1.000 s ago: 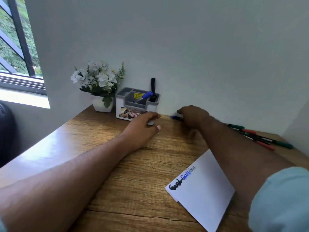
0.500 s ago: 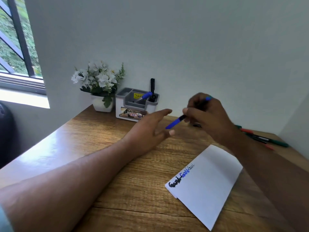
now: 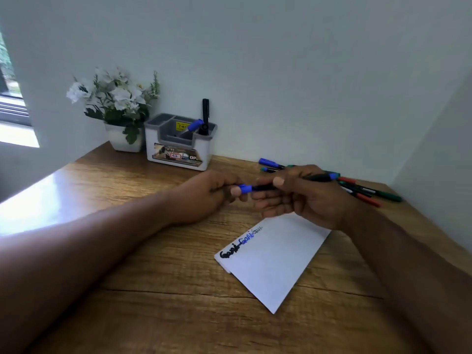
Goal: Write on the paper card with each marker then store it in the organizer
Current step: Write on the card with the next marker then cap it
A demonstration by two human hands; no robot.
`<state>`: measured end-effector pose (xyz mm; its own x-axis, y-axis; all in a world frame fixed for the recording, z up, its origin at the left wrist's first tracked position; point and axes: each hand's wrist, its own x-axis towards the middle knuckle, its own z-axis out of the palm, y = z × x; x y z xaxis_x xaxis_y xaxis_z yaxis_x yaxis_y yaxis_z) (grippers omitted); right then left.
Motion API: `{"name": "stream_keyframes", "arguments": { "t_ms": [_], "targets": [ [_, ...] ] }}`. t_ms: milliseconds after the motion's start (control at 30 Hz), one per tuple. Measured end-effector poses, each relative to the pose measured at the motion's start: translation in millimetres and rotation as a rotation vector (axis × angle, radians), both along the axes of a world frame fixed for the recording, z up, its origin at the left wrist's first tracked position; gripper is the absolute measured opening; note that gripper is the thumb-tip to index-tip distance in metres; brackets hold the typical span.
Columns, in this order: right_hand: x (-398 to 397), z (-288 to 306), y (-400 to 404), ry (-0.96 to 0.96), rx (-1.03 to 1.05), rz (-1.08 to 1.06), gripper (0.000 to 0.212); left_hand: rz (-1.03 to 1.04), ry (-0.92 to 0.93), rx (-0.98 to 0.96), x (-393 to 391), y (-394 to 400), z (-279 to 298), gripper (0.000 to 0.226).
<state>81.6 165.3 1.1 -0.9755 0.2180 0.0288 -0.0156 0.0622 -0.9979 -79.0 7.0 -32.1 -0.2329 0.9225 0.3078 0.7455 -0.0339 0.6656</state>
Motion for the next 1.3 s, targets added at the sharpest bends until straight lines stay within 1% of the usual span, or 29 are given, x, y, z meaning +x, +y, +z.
{"name": "stream_keyframes", "arguments": {
  "t_ms": [67, 133, 167, 200, 267, 300, 467, 633, 767, 1100, 1300],
  "targets": [
    [10, 6, 13, 0.077, -0.065, -0.096, 0.029, 0.003, -0.081, -0.024, -3, -2, 1, 0.02],
    [20, 5, 22, 0.179, -0.105, -0.229, 0.018, -0.022, -0.113, -0.045, 0, -3, 2, 0.021],
    [23, 1, 24, 0.206, -0.115, -0.273, 0.011, -0.045, -0.098, -0.068, 3, -3, 2, 0.024],
    [24, -6, 26, 0.21, -0.112, -0.294, 0.01, -0.063, -0.053, -0.091, 5, -3, 1, 0.027],
    [23, -19, 21, 0.167, -0.067, -0.284, 0.012, -0.083, 0.036, -0.118, 8, -2, -1, 0.028],
    [21, -23, 17, 0.138, -0.037, -0.273, 0.011, -0.088, 0.044, -0.125, 8, -2, -1, 0.027],
    [12, -31, 7, 0.052, 0.197, -0.253, 0.008, -0.136, -0.01, -0.109, 9, -2, 0, 0.023],
    [11, -33, 6, 0.002, 0.269, -0.236, 0.008, -0.178, -0.03, -0.119, 10, -3, 2, 0.019],
    [12, -32, 2, 0.002, 0.338, -0.23, 0.01, -0.187, -0.045, -0.152, 10, -3, 3, 0.019],
    [12, -32, -1, -0.008, 0.388, -0.206, 0.009, -0.212, -0.05, -0.154, 9, -5, 6, 0.016],
    [11, -32, 2, -0.02, 0.354, -0.224, 0.01, -0.215, -0.069, -0.169, 8, -3, 5, 0.017]
  ]
}}
